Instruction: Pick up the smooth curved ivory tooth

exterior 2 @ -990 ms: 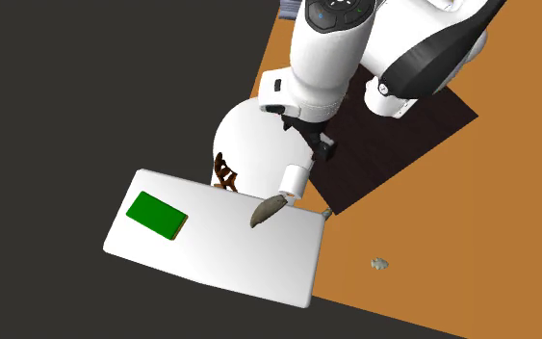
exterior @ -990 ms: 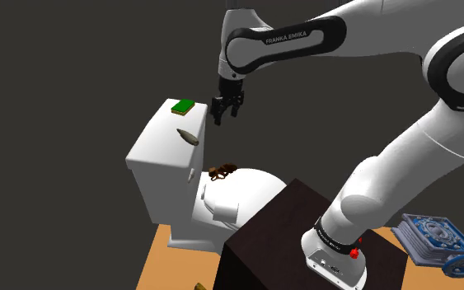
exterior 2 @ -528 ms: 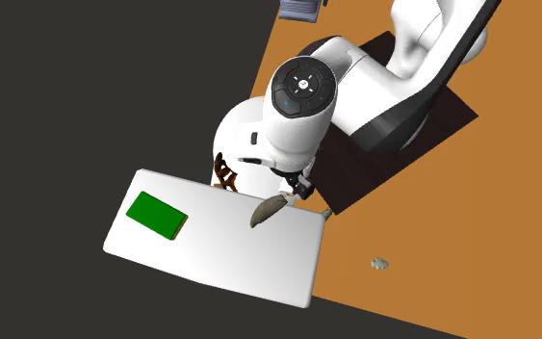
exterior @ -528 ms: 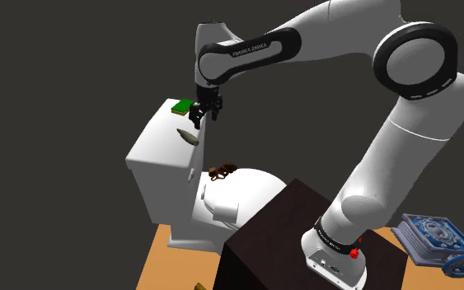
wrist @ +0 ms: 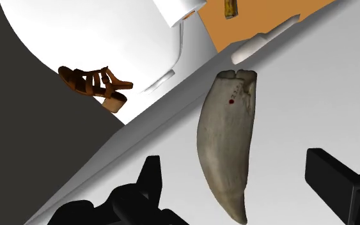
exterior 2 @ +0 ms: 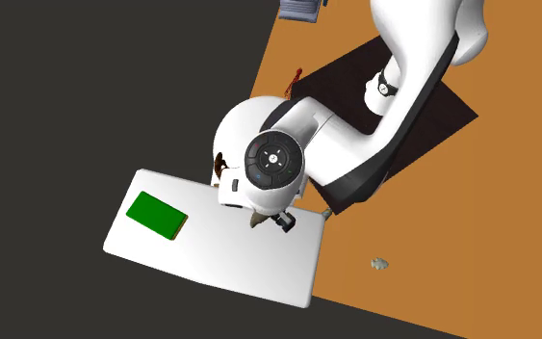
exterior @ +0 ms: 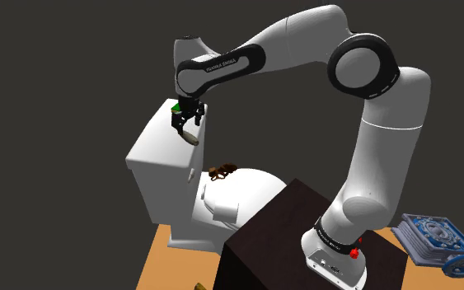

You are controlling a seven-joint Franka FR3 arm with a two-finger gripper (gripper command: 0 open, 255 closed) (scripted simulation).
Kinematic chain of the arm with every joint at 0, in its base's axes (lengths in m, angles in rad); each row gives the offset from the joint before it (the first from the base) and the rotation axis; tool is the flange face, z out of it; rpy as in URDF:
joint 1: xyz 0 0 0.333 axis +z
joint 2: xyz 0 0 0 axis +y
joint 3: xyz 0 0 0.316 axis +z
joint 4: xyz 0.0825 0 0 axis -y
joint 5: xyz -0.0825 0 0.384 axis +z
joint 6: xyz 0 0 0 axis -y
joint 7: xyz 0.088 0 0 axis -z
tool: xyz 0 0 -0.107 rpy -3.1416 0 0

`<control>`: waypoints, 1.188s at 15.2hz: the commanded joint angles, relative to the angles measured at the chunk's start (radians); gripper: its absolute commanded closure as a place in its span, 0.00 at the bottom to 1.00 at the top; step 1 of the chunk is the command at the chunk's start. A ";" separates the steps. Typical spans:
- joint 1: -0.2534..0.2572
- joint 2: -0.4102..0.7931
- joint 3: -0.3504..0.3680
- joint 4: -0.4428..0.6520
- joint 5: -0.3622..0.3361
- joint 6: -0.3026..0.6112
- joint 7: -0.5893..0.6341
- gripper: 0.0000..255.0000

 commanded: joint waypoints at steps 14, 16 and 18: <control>0.002 0.042 -0.004 -0.029 -0.011 0.071 0.009 1.00; 0.002 0.042 -0.004 -0.029 -0.011 0.071 0.010 1.00; 0.002 0.034 -0.003 -0.026 -0.009 0.060 0.008 1.00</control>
